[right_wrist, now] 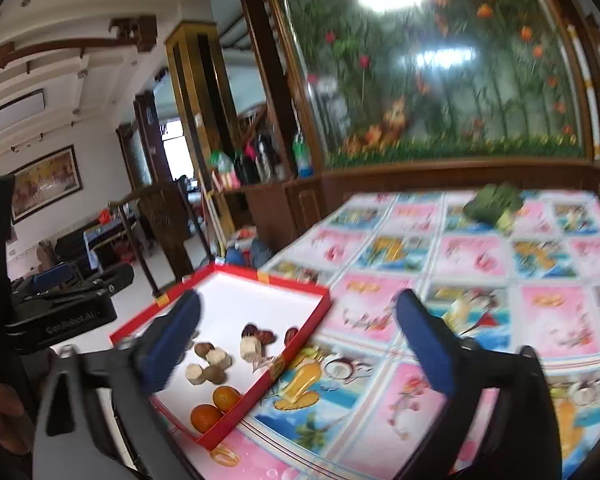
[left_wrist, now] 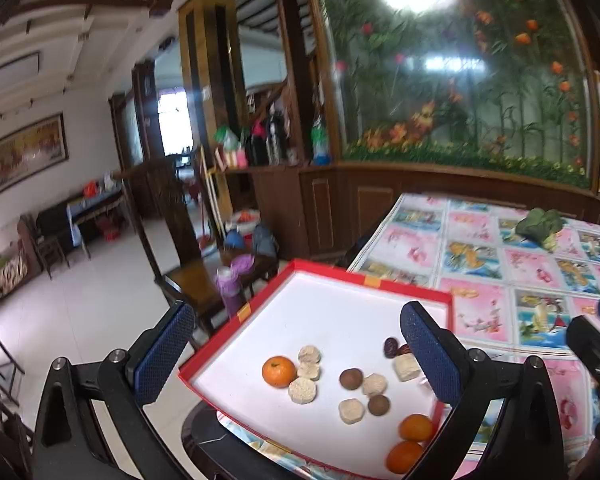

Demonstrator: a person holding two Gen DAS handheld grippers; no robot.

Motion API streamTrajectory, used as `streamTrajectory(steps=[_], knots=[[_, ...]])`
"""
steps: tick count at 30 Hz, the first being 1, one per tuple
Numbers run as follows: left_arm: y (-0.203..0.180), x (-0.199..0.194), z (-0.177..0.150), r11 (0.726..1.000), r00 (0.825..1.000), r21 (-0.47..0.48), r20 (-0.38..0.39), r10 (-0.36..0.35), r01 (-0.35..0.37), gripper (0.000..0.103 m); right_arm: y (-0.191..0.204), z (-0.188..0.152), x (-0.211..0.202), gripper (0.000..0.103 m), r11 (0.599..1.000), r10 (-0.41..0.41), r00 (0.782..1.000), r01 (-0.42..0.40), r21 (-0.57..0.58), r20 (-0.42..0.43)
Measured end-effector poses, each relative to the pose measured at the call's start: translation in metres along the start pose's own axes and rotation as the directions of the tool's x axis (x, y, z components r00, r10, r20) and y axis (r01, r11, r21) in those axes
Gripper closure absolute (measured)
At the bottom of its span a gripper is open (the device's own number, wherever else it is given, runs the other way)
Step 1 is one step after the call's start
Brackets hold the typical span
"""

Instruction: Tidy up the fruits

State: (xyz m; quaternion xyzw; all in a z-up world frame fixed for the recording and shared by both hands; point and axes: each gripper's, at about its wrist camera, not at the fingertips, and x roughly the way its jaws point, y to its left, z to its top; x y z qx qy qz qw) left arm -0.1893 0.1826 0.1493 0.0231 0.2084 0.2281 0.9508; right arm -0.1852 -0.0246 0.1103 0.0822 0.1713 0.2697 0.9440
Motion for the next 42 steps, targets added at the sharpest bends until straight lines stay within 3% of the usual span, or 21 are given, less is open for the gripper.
streamTrajectory(steps=[4,10,19,24,35,42], knots=[[-0.004,-0.025,0.003,0.999,0.999,0.017,0.019,-0.040,0.040,0.000,-0.002,0.008,-0.043,0.000,1.000,-0.022,0.996,0.022,0.006,0.091],[-0.009,-0.057,0.009,0.993,0.993,0.047,0.034,-0.111,0.110,0.000,-0.005,0.012,-0.092,0.000,0.999,-0.040,0.989,0.036,0.030,0.141],[-0.007,-0.101,0.009,0.975,0.973,0.066,0.085,-0.216,0.211,0.000,0.004,0.011,-0.133,0.000,0.994,-0.105,0.975,0.106,0.007,0.196],[-0.005,-0.117,0.003,0.972,0.967,0.082,0.116,-0.228,0.220,0.000,0.010,0.009,-0.143,0.000,0.995,-0.102,0.977,0.101,0.014,0.190],[0.012,-0.137,-0.003,0.971,0.958,0.066,0.164,-0.237,0.229,0.000,0.049,0.002,-0.155,0.000,0.992,-0.076,0.976,0.095,-0.085,0.202],[0.017,-0.138,-0.005,0.973,0.959,0.057,0.162,-0.231,0.224,0.000,0.059,-0.001,-0.153,0.000,0.992,-0.062,0.978,0.083,-0.098,0.200]])
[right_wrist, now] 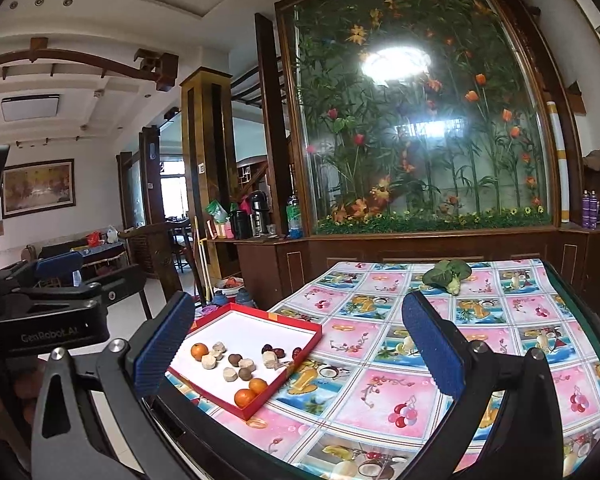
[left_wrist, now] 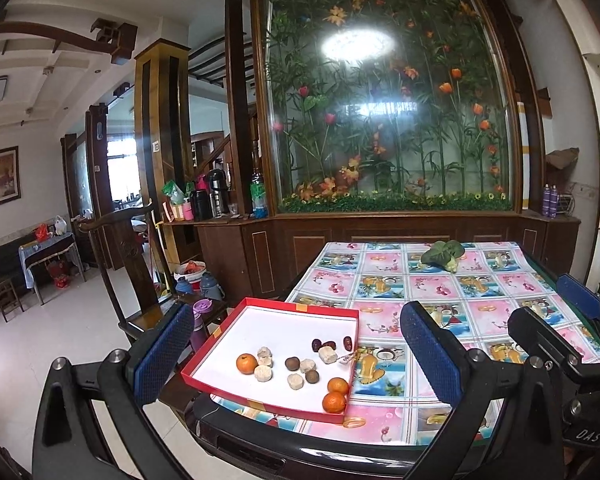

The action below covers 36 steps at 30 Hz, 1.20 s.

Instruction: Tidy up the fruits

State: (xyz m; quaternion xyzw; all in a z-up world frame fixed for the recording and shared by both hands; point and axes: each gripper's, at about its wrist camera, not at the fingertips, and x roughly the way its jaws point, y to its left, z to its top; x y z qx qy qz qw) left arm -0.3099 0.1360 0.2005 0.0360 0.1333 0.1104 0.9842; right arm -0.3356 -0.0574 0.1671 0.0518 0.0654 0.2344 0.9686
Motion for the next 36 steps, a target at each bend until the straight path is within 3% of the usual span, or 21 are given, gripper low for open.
streamTrajectory(steps=[10,36], knots=[[0.015,-0.009,-0.005,0.998,0.998,-0.025,0.022,0.051,-0.051,0.000,0.017,-0.001,0.002,0.000,1.000,-0.002,1.000,0.002,0.015,0.003],[0.030,0.000,-0.017,0.998,0.998,-0.039,-0.034,0.044,-0.045,0.000,0.043,-0.023,0.017,0.000,0.998,-0.005,0.998,0.000,-0.061,-0.070]])
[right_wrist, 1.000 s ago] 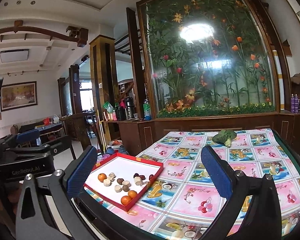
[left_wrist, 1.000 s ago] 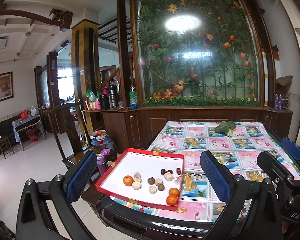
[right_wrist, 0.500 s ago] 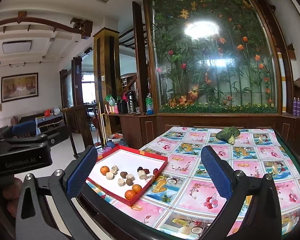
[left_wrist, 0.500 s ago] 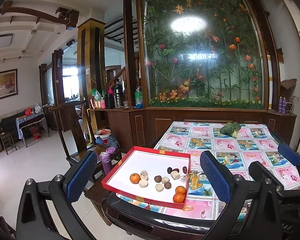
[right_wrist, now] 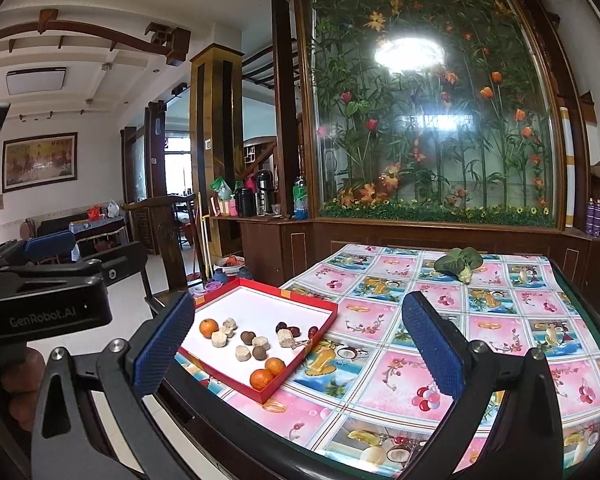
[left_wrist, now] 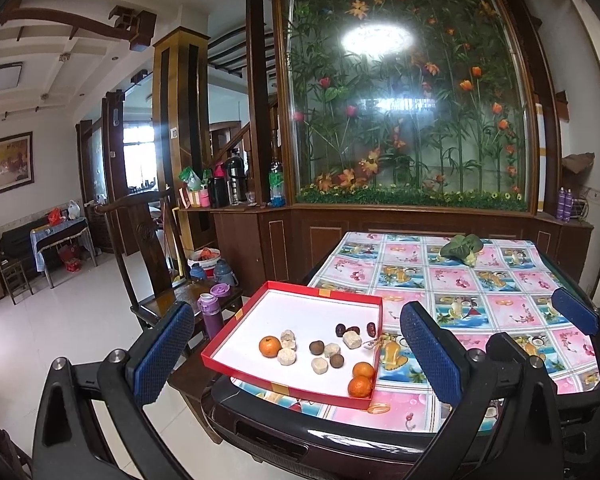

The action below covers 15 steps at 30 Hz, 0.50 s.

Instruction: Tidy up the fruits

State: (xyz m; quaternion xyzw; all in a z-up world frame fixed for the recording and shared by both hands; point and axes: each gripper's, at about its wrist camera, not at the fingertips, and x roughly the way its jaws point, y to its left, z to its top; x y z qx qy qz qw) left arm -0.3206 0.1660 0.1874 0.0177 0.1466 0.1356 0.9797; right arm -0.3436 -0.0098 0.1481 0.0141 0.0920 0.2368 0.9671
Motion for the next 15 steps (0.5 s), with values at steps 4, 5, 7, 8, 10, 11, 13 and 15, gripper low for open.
streamTrajectory(steps=[4,5,7,8,10,11,13,15], knots=[[0.0018,0.0039,-0.0010,1.000,1.000,-0.007,-0.016,-0.005,0.004,0.000,0.0009,-0.0010,0.0007,0.000,1.000,-0.002,1.000,0.002,-0.004,-0.003],[0.0026,0.0046,-0.0010,1.000,1.000,-0.008,-0.020,-0.007,0.007,0.000,0.0013,-0.0015,0.0012,0.000,1.000,-0.003,1.000,0.003,-0.008,-0.005],[0.0031,0.0049,-0.0008,1.000,1.000,-0.010,-0.020,-0.008,0.007,0.000,0.0018,-0.0026,0.0025,0.000,1.000,-0.002,1.000,0.002,-0.012,-0.009],[0.0032,0.0050,-0.0007,1.000,1.000,-0.011,-0.020,-0.008,0.008,0.000,0.0021,-0.0030,0.0036,0.000,1.000,-0.001,1.000,0.001,-0.012,-0.011],[0.0037,0.0053,-0.0004,1.000,1.000,-0.013,-0.019,-0.009,0.009,0.000,0.0022,-0.0031,0.0036,0.000,1.000,0.001,1.000,-0.001,-0.011,-0.012],[0.0035,0.0051,-0.0005,1.000,1.000,-0.010,-0.019,-0.009,0.009,0.000,0.0024,-0.0034,0.0043,0.000,1.000,0.003,1.000,-0.003,-0.010,-0.014],[0.0033,0.0057,-0.0004,1.000,1.000,-0.010,-0.021,-0.011,0.011,0.000,0.0031,-0.0046,0.0061,0.000,1.000,0.004,1.000,-0.004,-0.012,-0.017],[0.0031,0.0062,-0.0001,1.000,1.000,-0.014,-0.023,-0.017,0.016,0.000,0.0042,-0.0055,0.0078,0.000,1.000,0.005,1.000,-0.005,-0.013,-0.021]])
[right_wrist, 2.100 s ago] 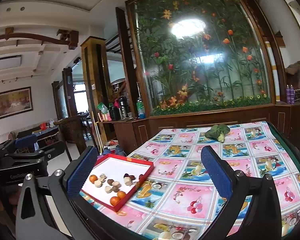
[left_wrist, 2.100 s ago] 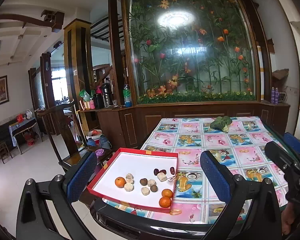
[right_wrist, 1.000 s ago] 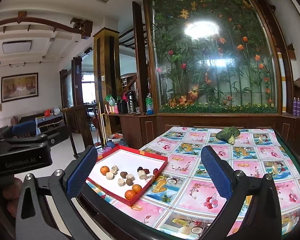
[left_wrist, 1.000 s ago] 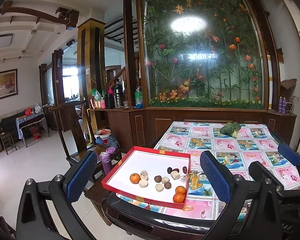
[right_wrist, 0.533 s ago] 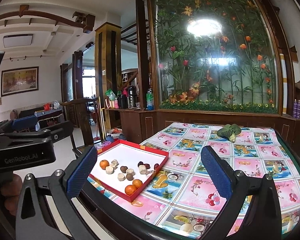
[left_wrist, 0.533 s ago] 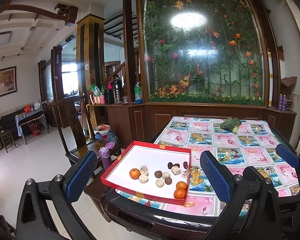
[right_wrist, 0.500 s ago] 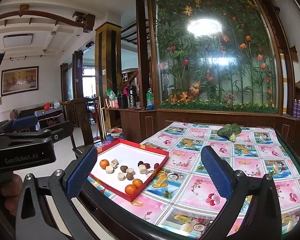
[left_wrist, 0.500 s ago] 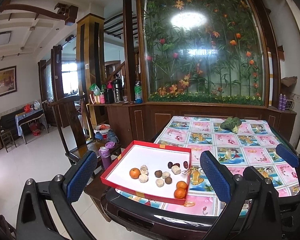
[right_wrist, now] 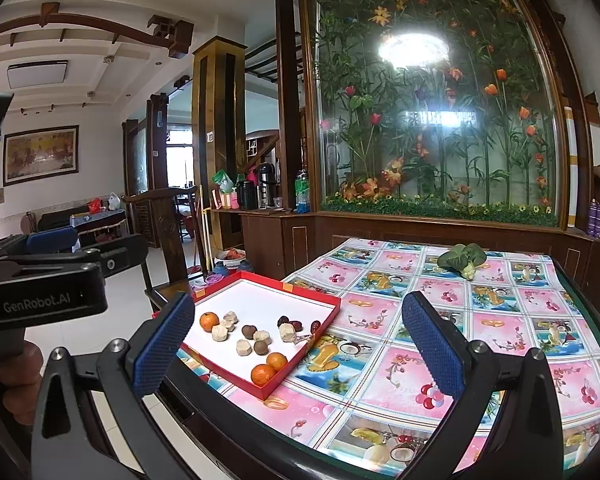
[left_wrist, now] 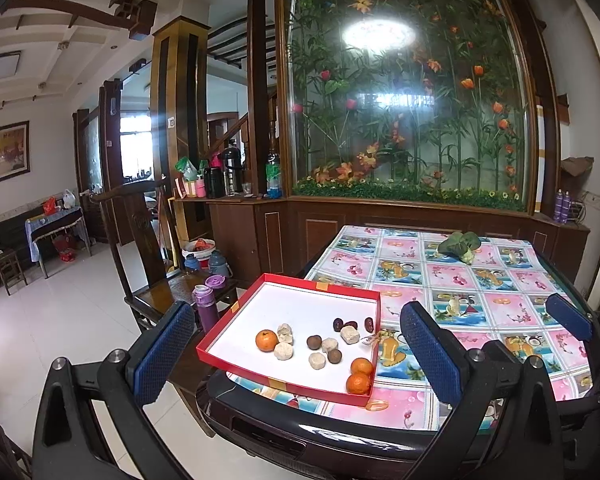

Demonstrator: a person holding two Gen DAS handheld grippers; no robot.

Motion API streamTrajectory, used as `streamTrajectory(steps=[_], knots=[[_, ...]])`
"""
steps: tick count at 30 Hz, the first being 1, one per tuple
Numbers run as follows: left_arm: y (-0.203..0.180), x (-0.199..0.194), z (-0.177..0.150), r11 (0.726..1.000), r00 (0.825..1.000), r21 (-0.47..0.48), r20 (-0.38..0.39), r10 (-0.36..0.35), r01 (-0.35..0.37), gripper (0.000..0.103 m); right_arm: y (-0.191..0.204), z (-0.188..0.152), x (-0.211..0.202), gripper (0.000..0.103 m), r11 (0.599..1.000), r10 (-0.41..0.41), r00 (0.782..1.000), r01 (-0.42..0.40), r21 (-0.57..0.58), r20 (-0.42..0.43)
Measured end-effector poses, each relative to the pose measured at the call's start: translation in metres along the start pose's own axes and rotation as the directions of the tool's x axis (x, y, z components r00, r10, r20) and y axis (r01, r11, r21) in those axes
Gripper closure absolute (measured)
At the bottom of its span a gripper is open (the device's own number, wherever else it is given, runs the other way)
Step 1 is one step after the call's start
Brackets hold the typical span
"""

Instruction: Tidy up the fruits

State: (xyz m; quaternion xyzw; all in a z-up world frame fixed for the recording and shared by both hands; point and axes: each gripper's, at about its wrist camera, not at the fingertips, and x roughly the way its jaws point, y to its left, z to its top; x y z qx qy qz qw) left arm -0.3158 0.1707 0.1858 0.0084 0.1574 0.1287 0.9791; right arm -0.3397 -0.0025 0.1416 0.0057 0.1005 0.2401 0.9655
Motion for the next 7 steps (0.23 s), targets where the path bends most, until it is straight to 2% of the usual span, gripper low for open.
streamTrajectory(steps=[3,7], knots=[[-0.0016,0.0006,0.0009,1.000,1.000,-0.007,0.005,-0.020,0.020,0.000,-0.0001,-0.0004,0.0032,0.000,1.000,0.005,1.000,-0.005,0.003,-0.003],[-0.0075,-0.0003,0.0018,0.999,0.999,-0.027,0.048,-0.023,0.024,0.000,-0.0027,-0.0010,0.0057,0.000,1.000,-0.015,1.000,0.015,-0.006,0.002]])
